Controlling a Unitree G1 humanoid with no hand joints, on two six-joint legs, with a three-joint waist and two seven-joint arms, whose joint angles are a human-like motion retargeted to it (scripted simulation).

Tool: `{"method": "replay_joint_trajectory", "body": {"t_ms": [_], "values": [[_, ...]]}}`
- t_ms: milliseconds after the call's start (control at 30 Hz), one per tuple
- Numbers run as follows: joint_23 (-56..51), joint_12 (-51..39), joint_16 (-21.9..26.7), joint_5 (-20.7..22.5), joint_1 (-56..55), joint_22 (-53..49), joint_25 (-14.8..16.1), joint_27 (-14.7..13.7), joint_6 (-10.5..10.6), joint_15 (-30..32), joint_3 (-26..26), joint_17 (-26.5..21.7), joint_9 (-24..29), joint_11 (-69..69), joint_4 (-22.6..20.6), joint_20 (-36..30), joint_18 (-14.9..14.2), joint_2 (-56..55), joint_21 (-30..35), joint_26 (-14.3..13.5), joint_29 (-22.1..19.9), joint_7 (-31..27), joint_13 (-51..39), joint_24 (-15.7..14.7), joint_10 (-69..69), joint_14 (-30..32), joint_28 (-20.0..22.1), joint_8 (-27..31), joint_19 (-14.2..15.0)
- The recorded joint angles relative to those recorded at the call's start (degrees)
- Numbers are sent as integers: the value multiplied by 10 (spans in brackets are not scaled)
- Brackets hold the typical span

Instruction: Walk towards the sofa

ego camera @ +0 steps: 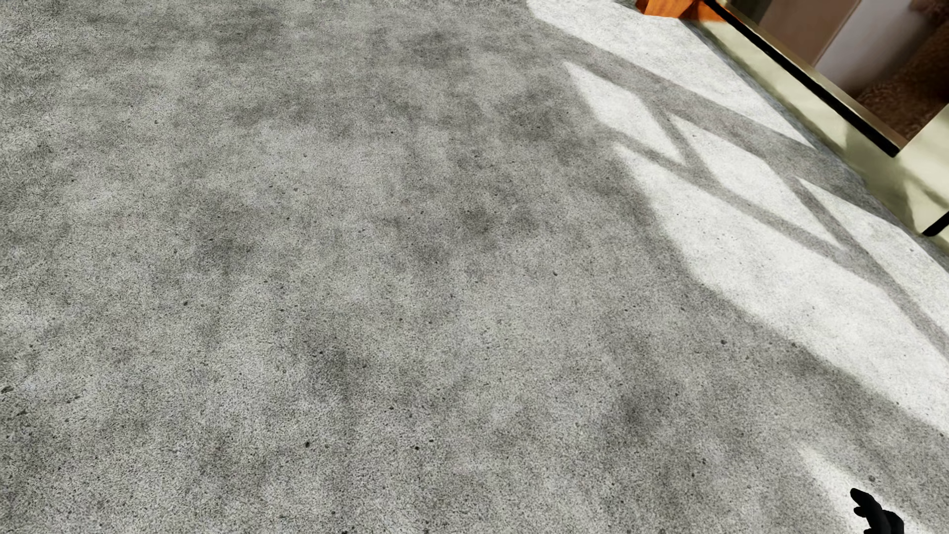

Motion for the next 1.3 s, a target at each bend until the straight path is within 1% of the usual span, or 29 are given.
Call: {"method": "replay_joint_trajectory", "body": {"t_ms": [33, 100, 167, 200, 233, 267, 333, 400, 433, 467, 500, 533, 567, 600, 633, 667, 733, 767, 833, 867, 900, 967, 1033, 1067, 1133, 1167, 1200, 1267, 1300], "values": [[12, -14, -17, 6, 8, -2, -6, 10, -6, -32, -4, 5, 3, 88, -26, -2, 0, -72, 23, 6, 20, -44, 11, 6, 1, -8, 18, 76, -9], [39, -48, -57, -28, 31, -8, -47, 14, -12, -63, -10, 30, 6, 171, -73, -21, 0, -165, 111, -4, 92, -144, 28, 37, -16, -13, 70, 152, -69], [28, -92, -78, -56, 42, -25, -164, -38, -19, -85, -25, 32, 10, 145, -113, -71, 0, -225, 234, -31, 150, -266, 54, 83, -15, -22, 145, 169, -108], [9, -116, -83, -30, 49, -42, -232, -51, -21, -93, -32, 43, 13, 105, -128, -93, 0, -253, 271, -43, 157, -330, 64, 97, -14, -25, 191, 179, -107], [-16, -138, -86, 3, 56, -62, -265, -60, -22, -88, -37, 69, 16, 42, -140, -104, 0, -276, 280, -56, 166, -391, 72, 88, -14, -29, 221, 183, -94], [-40, -158, -86, 34, 62, -86, -267, -65, -22, -76, -39, 97, 21, -46, -149, -112, 0, -294, 273, -65, 172, -445, 76, 68, -10, -35, 229, 184, -70], [-74, -186, -75, 100, 74, -142, -229, -85, -20, -57, -39, 126, 30, -310, -157, -121, -1, -298, 266, -71, 190, -538, 75, 11, -8, -47, 214, 198, -32], [-88, -191, -52, 169, 98, -190, -245, -101, -10, -66, -36, 104, 39, -554, -148, -126, -2, -273, 301, -63, 202, -604, 64, -51, -10, -60, 149, 259, 2], [-86, -183, -41, 192, 108, -202, -266, -104, -4, -55, -34, 85, 43, -570, -144, -127, -1, -269, 320, -55, 205, -619, 58, -75, 12, -69, 119, 274, 53], [-76, -174, -31, 212, 119, -200, -277, -100, 3, -56, -35, 70, 47, -528, -144, -125, -4, -266, 329, -46, 204, -632, 50, -90, 54, -63, 97, 307, 65], [-54, -165, -20, 226, 123, -181, -277, -88, 10, -43, -37, 67, 49, -487, -143, -124, -6, -256, 326, -28, 206, -644, 43, -91, 101, -29, 82, 335, 46], [-24, -159, -14, 215, 109, -153, -265, -70, 18, -4, -37, 71, 51, -442, -149, -121, -20, -243, 307, -4, 205, -647, 39, -88, 192, 31, 72, 317, 27], [14, -146, -13, 195, 72, -122, -248, -42, 27, -36, -37, 78, 52, -376, -161, -111, -110, -241, 279, 25, 207, -645, 37, -83, 315, 97, 74, 285, 22], [57, -126, -19, 170, 20, -98, -235, -10, 34, -83, -39, 83, 52, -329, -155, -96, -235, -222, 253, 60, 211, -613, 34, -79, 439, 179, 84, 252, 18], [105, -101, -29, 150, -36, -82, -238, 17, 41, -123, -37, 77, 52, -310, -121, -75, -239, -187, 244, 86, 223, -572, 26, -83, 530, 204, 103, 222, 17], [154, -72, -40, 141, -87, -73, -271, 32, 46, -149, -32, 64, 52, -313, -78, -45, -196, -143, 266, 98, 247, -532, 11, -104, 583, 170, 119, 198, 14], [191, -12, -50, 135, -176, -58, -377, 16, 51, -178, -14, 35, 48, -349, -2, 8, -166, -57, 339, 90, 266, -454, -11, -159, 595, 158, 121, 162, 13], [172, 11, -48, 135, -215, -46, -380, -1, 50, -187, -5, 40, 46, -373, 6, 10, -158, -17, 331, 87, 250, -431, -14, -166, 562, 159, 111, 146, 14], [107, 53, -21, 140, -278, -14, -275, -47, 45, -205, 7, 65, 42, -419, -5, -18, -154, 51, 259, 65, 221, -406, -12, -135, 427, 145, 79, 115, 16], [76, 65, -4, 143, -289, 6, -223, -61, 43, -213, 11, 69, 41, -439, -1, -47, -156, 82, 243, 52, 215, -382, -15, -92, 322, 143, 50, 101, 19], [47, 71, 8, 147, -281, 25, -200, -70, 41, -223, 15, 64, 42, -458, 6, -74, -157, 113, 252, 41, 208, -340, -20, -44, 186, 157, 16, 90, 24], [11, 78, 3, 156, -248, 39, -214, -64, 39, -231, 22, 44, 44, -500, -13, -90, -158, 175, 293, 31, 187, -273, -44, 18, -86, 174, -41, 79, 31], [-1, 76, -19, 157, -253, 27, -219, -33, 32, -227, 27, 47, 47, -489, -43, -70, -143, 222, 296, 27, 156, -285, -56, 40, -110, 168, -71, 65, 40], [-7, 73, -38, 150, -261, 8, -199, -24, 26, -204, 29, 57, 48, -464, -61, -45, -84, 235, 277, 27, 145, -310, -49, 35, -67, 199, -63, 62, 39], [-7, 70, -89, 119, -254, -35, -156, -16, 11, -94, 34, 78, 51, -344, -71, 9, -19, 220, 250, 30, 146, -303, -25, 7, 12, 233, -16, 67, 21], [3, 64, -117, 86, -248, -47, -150, -12, 1, -37, 33, 82, 53, -227, -76, 31, -15, 181, 253, 35, 162, -301, -15, -10, 53, 197, 10, 72, 25], [13, 49, -140, 59, -229, -49, -166, -12, -8, 30, 29, 80, 54, -107, -87, 38, -18, 124, 272, 38, 186, -304, -6, -20, 72, 162, 37, 100, 0], [19, -3, -161, 61, -164, -24, -234, -31, -22, -22, 14, 73, 53, 60, -111, 5, -29, -12, 320, 39, 234, -317, 13, 10, 55, 118, 100, 181, -38], [13, -36, -166, 56, -127, -8, -262, -43, -25, -24, 4, 75, 51, 101, -122, -19, -35, -77, 330, 32, 238, -328, 28, 29, 36, 102, 125, 204, -36]]}}
